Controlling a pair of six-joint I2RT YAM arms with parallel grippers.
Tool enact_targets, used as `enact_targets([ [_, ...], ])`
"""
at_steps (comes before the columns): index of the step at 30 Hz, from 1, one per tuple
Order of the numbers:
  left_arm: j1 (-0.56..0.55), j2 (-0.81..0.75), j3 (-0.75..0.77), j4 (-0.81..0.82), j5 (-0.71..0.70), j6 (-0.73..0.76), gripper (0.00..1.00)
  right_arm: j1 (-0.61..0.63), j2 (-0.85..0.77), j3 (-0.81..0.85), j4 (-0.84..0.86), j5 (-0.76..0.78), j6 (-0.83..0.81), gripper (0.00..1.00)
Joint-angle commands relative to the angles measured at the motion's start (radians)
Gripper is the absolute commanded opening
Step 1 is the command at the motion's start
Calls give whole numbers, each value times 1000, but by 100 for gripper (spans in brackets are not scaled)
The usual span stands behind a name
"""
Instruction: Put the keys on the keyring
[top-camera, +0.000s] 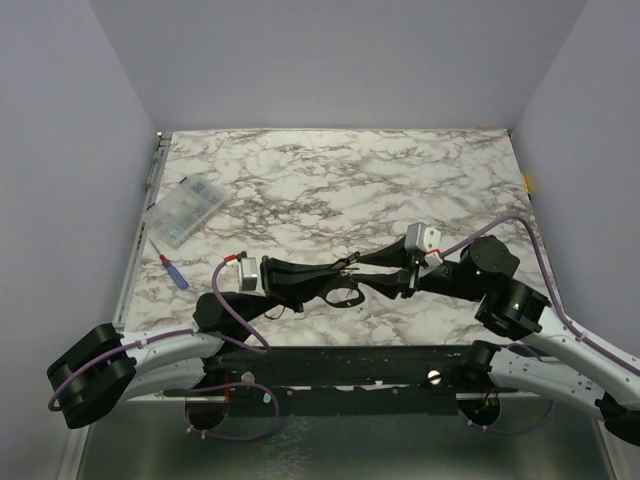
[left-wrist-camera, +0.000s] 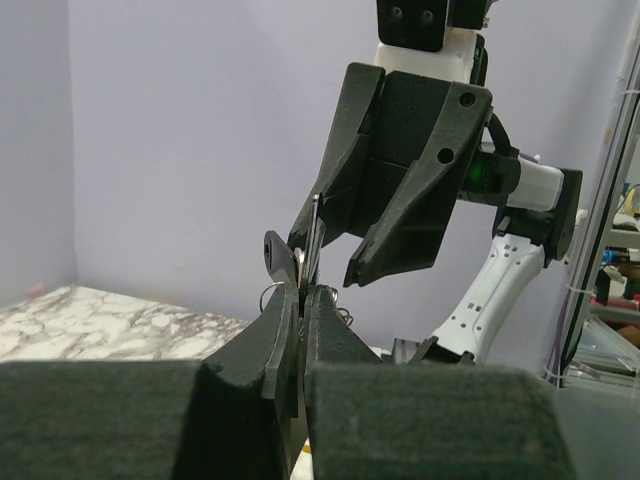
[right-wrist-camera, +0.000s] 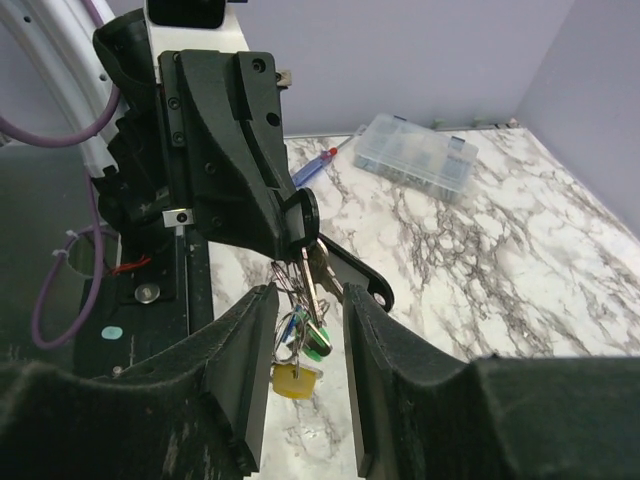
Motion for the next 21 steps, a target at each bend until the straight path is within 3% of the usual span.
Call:
enact_targets([
  [1, -3, 13, -17, 205, -29, -46, 0, 3, 23, 17, 38, -35, 14, 39],
  [6, -2, 8, -23, 227, -34, -48, 0, 3, 35, 13, 41, -42, 18, 32],
  [21, -2, -22, -42, 264, -46, -32, 0, -5, -23, -16, 41, -44, 56, 34],
])
